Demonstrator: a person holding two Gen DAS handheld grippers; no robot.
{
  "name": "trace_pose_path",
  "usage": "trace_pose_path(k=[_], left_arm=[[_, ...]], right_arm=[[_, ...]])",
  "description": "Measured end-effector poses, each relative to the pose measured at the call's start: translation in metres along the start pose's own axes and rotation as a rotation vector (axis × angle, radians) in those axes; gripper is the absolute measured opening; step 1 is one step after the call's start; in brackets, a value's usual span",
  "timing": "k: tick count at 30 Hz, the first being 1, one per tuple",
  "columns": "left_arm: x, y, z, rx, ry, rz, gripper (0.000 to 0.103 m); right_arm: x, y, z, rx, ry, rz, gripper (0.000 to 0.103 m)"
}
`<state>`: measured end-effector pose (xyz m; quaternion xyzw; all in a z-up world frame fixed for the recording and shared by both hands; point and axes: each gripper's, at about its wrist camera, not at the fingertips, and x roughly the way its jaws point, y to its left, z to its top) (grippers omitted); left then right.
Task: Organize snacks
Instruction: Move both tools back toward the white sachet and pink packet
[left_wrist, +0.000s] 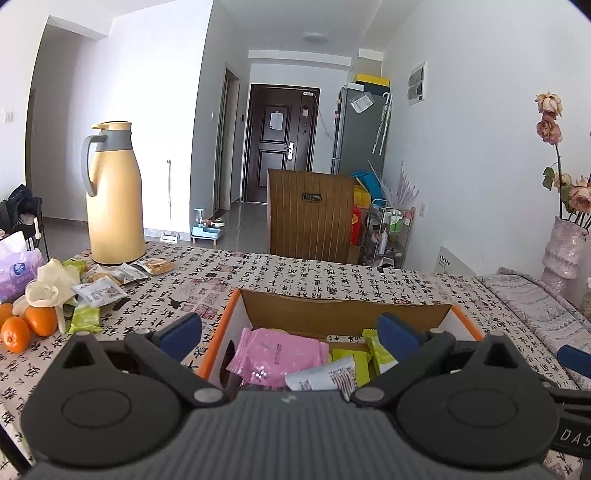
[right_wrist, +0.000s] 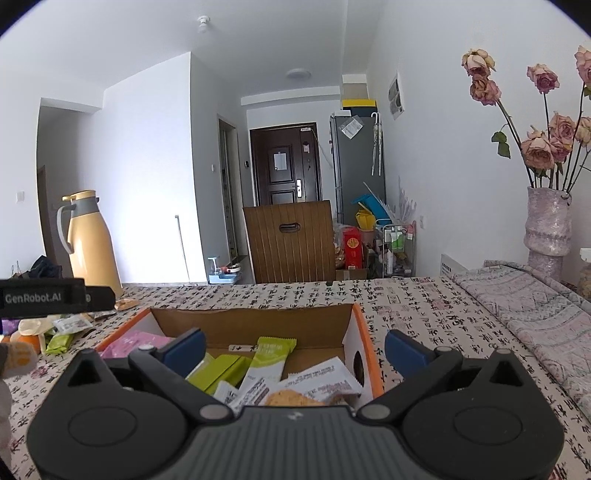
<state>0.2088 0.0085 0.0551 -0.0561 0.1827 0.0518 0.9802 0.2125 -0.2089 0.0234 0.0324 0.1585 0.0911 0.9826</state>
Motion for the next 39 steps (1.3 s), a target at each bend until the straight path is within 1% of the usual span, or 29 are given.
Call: trace_pose_path(k=[4,10,22,30,33,35,39], left_arm=[[-0.012,0.002,-0.006,0.012,0.005,-0.001,0.103],[-0.025,0.010,-0.020,0.033,0.034,-0.002,0.103],[-0.046,0.028,-0.053,0.063,0.096,-0.011,0.103],[-0.040,0.040,-0.076,0.045,0.169,-0.011,0.103],[-0.031,0.043,-0.084,0.043,0.198,0.011,0.103],[-0.027,0.045,-0.089,0.040,0.211,0.024,0.103],[-0.021,0.049,-0.099,0.029,0.227,0.021,0.103]], right_arm=[[-0.013,0.002,-0.004,-0.003,0.010,-0.002,0.103],[-0.029,0.005,-0.014,-0.008,0.036,-0.002,0.103],[-0.047,0.003,-0.045,-0.007,0.128,0.000,0.103],[-0.048,-0.003,-0.064,0.008,0.204,0.003,0.103],[-0.045,-0.002,-0.069,0.002,0.232,0.001,0.103],[-0.042,-0.002,-0.071,-0.003,0.249,-0.002,0.103],[-0.038,0.000,-0.072,-0.016,0.274,-0.012,0.103]])
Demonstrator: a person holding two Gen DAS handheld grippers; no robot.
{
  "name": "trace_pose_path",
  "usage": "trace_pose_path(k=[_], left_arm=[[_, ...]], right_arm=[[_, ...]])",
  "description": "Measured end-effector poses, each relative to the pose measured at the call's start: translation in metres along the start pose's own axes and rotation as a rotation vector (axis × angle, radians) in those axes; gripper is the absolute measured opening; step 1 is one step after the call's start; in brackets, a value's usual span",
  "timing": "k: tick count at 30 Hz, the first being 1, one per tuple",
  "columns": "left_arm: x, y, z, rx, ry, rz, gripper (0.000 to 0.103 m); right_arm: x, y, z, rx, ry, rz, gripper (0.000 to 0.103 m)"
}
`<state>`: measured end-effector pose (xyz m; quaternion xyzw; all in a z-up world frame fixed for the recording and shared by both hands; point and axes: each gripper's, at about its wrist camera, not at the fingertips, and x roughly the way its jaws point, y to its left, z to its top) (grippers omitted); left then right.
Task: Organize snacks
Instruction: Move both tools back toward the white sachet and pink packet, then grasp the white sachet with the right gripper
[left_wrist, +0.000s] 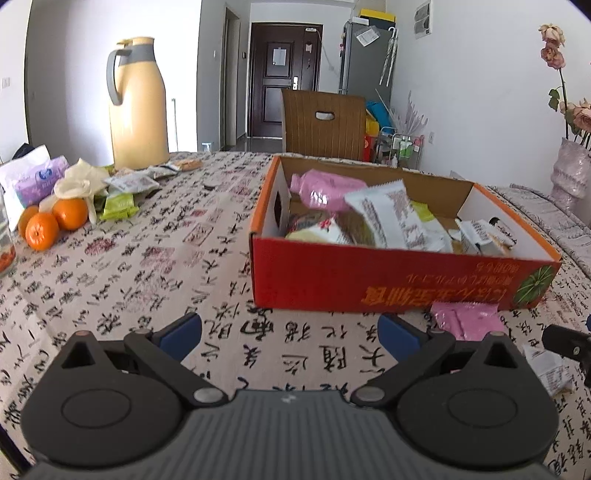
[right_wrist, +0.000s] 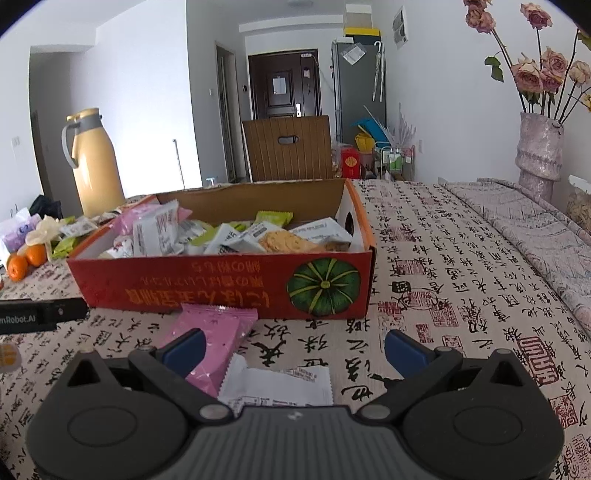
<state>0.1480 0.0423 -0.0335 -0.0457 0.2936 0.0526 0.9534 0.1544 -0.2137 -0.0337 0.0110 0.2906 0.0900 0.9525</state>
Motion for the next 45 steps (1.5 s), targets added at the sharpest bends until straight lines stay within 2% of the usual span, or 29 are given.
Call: trace_pose_path(k=[13,21,24,26,34,40,45], left_arm=[[0.007,0.002,-0.002,-0.022,0.023,-0.032,0.103],[0.009,0.001,-0.003,-0.017,0.034,-0.031,0.103],[0.009,0.001,-0.003,-0.017,0.034,-0.030,0.103],[0.009,0.001,-0.003,-0.017,0.034,-0.031,0.103],[0.009,0.001,-0.004,-0.016,0.034,-0.025,0.103],[0.010,-0.002,-0.004,-0.002,0.044,-0.004,0.103],[0.004,-0.006,0.001,0.009,0.043,-0.002,0.103]], right_arm=[[0.023,0.011,-0.005,-0.071,0.089,-0.021,0.103],[0.030,0.001,-0.012,-0.046,0.146,-0.006,0.102],[0.032,0.003,-0.013,-0.052,0.155,-0.004,0.093],[0.032,0.004,-0.014,-0.057,0.152,-0.006,0.090],[0.026,0.006,-0.015,-0.066,0.128,0.015,0.058],[0.019,0.007,-0.018,-0.067,0.112,0.024,0.047],[0.004,0.001,-0.017,-0.048,0.066,0.035,0.046]])
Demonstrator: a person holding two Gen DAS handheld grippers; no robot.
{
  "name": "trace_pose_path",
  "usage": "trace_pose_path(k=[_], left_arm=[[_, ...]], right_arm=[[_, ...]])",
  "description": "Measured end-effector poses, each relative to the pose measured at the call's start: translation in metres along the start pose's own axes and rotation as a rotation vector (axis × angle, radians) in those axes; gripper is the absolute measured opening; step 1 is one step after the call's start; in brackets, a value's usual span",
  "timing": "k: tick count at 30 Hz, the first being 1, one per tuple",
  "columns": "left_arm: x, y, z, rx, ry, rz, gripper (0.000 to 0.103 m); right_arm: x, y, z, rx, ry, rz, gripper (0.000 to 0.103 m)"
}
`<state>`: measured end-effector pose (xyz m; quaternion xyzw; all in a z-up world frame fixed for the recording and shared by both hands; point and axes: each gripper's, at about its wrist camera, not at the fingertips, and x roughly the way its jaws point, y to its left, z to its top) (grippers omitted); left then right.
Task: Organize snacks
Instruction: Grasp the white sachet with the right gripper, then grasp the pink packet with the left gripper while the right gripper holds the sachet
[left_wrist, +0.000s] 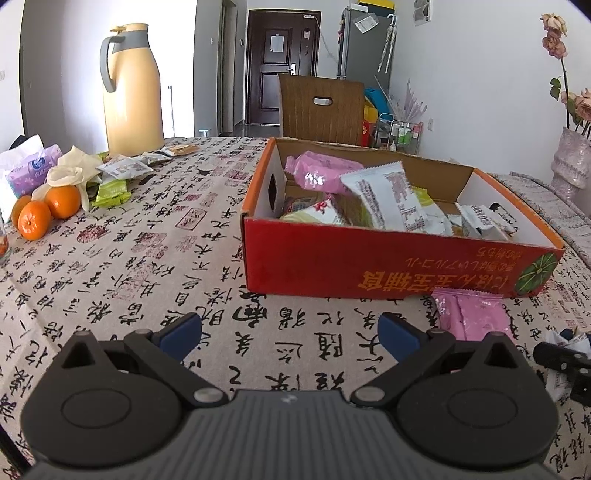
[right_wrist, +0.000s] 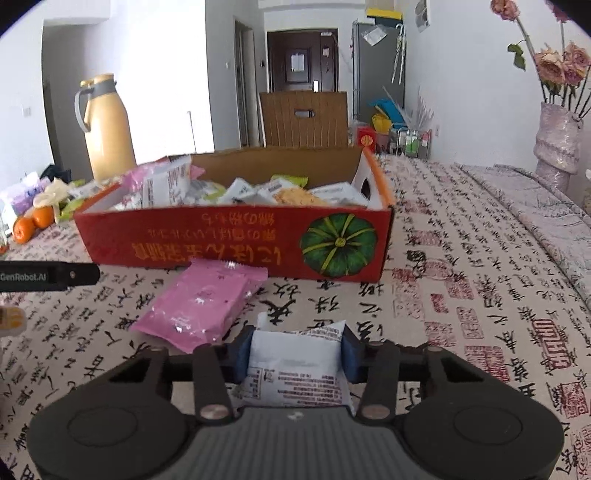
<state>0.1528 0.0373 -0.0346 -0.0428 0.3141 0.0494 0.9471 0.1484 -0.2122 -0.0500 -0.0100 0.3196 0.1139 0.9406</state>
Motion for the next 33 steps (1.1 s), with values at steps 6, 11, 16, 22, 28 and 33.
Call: trace_pose_path(k=[6,11,16,22,28,33], left_arm=[[-0.013,-0.020,0.009,0.025,-0.015,-0.034,0.103],[-0.017,-0.045,0.015,0.060,-0.023,-0.069,0.103],[-0.009,-0.073,0.018,0.088,0.017,-0.091,0.103],[0.010,-0.105,0.013,0.125,0.083,-0.087,0.103],[0.024,-0.126,0.011,0.151,0.120,-0.066,0.103],[0.031,-0.134,0.007,0.167,0.141,-0.076,0.103]], right_arm=[[-0.014,-0.014,0.003,0.026,-0.060,-0.012,0.046],[-0.020,-0.028,0.006,0.044,-0.099,-0.033,0.046],[-0.023,-0.041,0.006,0.065,-0.129,-0.048,0.046],[-0.016,-0.055,0.006,0.115,-0.150,-0.031,0.046],[-0.010,-0.062,0.006,0.140,-0.160,-0.025,0.046],[-0.005,-0.064,0.003,0.148,-0.153,-0.027,0.046]])
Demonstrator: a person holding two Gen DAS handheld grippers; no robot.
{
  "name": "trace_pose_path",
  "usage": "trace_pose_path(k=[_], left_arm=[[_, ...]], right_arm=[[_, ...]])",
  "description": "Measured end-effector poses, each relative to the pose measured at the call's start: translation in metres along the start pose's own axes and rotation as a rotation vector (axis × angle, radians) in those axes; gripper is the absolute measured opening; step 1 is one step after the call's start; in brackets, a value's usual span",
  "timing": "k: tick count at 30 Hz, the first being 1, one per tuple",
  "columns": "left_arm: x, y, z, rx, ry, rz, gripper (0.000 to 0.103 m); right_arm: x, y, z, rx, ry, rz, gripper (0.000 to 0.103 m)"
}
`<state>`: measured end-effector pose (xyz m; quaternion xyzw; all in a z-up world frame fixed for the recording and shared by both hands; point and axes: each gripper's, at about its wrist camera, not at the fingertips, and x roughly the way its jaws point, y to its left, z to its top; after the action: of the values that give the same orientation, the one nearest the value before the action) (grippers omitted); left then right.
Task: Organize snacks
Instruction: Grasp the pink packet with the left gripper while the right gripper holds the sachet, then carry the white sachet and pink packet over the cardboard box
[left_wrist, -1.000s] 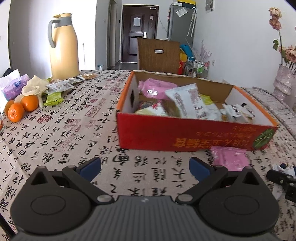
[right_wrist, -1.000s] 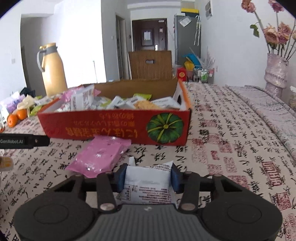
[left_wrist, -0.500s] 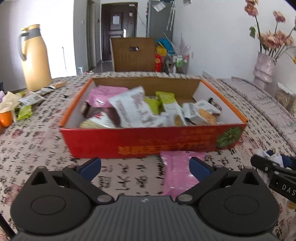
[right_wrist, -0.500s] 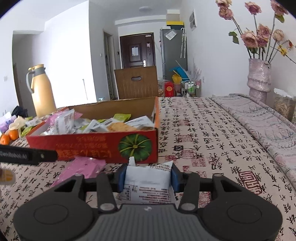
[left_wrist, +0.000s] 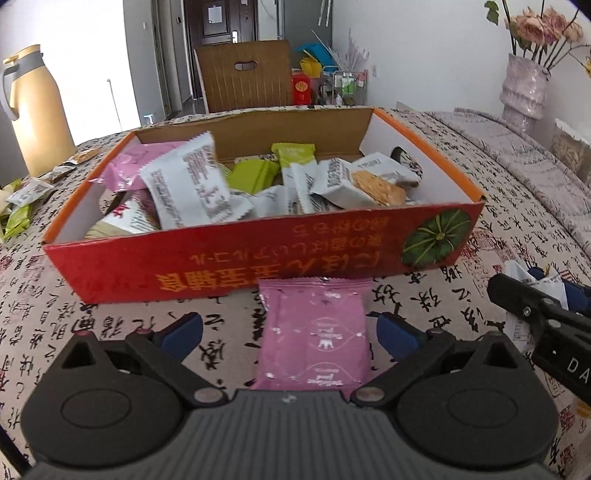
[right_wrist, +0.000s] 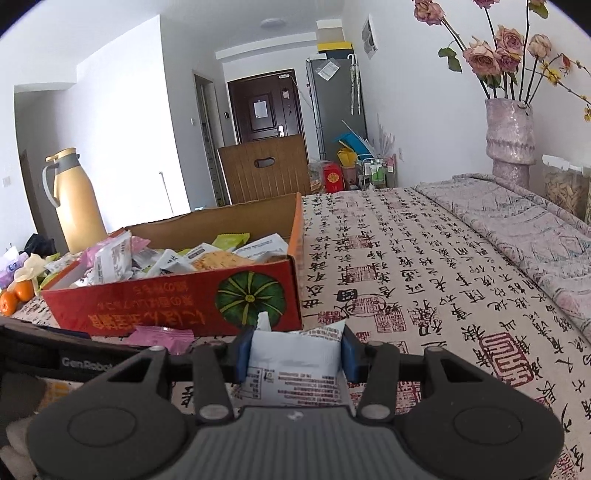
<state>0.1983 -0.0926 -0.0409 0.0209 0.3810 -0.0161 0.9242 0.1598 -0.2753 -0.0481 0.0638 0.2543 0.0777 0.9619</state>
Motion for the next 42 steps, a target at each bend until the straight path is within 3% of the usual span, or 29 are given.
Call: trace_pose_path(k=[3,5,10,30,42], left_arm=[[0.005,-0.001,0.000,0.001,0.014,-0.008,0.095],[0.008,-0.001,-0.001,0.000,0.031,-0.021,0.081],[0.009,-0.001,-0.002,0.001,0.032,-0.037,0.063],[-0.022,0.010,-0.004,-0.006,-0.039,-0.049,0.062],[-0.061,0.033,0.004,-0.023,-0.161,-0.066,0.062]], right_arm=[[0.002,0.000,-0.002,-0.003,0.006,0.004,0.046],[0.003,0.002,-0.003,-0.008,0.008,0.005,0.046],[0.003,0.004,-0.004,-0.017,0.011,0.007,0.046],[0.001,0.006,-0.005,-0.031,-0.003,-0.001,0.046],[-0.015,0.035,0.010,-0.089,-0.047,0.034,0.046]])
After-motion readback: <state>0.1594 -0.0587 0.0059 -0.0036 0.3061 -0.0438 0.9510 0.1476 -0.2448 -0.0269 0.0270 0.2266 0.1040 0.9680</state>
